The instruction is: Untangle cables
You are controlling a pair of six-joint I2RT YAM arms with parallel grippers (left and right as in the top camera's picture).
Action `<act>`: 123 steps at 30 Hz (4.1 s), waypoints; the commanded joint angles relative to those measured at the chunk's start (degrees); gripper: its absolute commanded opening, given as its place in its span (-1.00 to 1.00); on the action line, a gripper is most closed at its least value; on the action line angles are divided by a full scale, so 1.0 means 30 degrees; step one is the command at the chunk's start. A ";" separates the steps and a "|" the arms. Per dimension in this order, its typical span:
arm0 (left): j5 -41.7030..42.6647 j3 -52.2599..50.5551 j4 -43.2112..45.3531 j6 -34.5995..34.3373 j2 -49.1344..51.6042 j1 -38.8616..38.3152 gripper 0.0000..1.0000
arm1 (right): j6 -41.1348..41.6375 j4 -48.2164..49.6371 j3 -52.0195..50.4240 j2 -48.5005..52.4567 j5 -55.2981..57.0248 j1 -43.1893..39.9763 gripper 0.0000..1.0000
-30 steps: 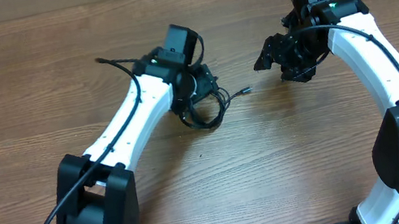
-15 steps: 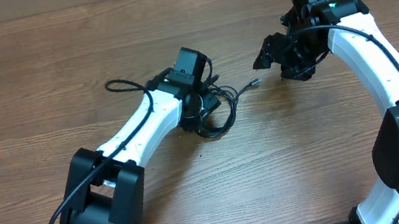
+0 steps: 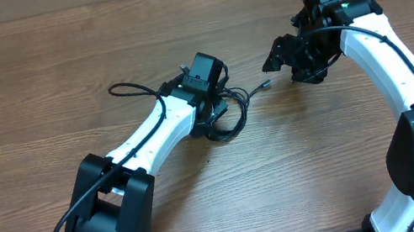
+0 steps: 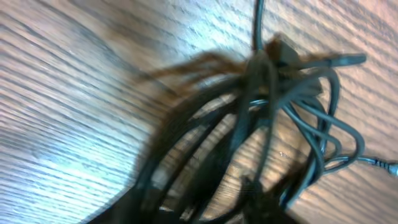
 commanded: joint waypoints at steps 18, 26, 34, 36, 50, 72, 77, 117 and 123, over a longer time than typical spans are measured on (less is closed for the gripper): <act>0.7519 0.4357 -0.0262 1.3806 -0.2973 0.4051 -0.92 | -0.4430 0.0801 0.2120 0.0124 -1.0280 0.0051 0.32; 1.5183 0.4954 -0.1013 1.8731 -0.3045 0.7985 -0.92 | 0.0226 0.1668 0.2667 0.0131 -0.6907 0.0962 0.23; 1.5956 0.4954 -0.0998 1.9300 -0.3045 0.8502 -0.92 | 0.2135 0.3439 0.2637 0.0153 -0.4838 0.3053 0.19; 1.6611 0.4954 -0.1071 1.9307 -0.3045 0.8502 -0.92 | 0.2470 0.3927 0.2637 0.0153 -0.4524 0.3417 0.14; 1.9832 0.4918 -0.2106 1.9118 -0.2987 0.8480 -0.92 | 0.6630 0.7337 0.2637 0.0168 -0.7803 0.3942 -0.07; 2.5988 0.4918 0.0087 1.7005 -0.2987 0.7919 -0.92 | 0.9602 0.9901 0.2637 0.2113 -0.5479 0.5632 -0.18; 2.5930 0.4918 0.0539 1.6466 -0.2987 0.9092 -0.92 | 0.7271 0.4714 0.2637 0.2113 -0.2040 0.4707 -0.38; 1.4047 0.4860 -0.5056 2.8392 -0.2973 0.6980 -0.92 | 0.5952 0.3978 0.2652 0.1239 -0.7453 0.3388 -0.28; 1.4156 0.4860 -0.4692 2.6039 -0.2973 0.6958 -0.91 | 0.6390 0.4575 0.2645 0.2645 -0.7278 0.4284 -0.30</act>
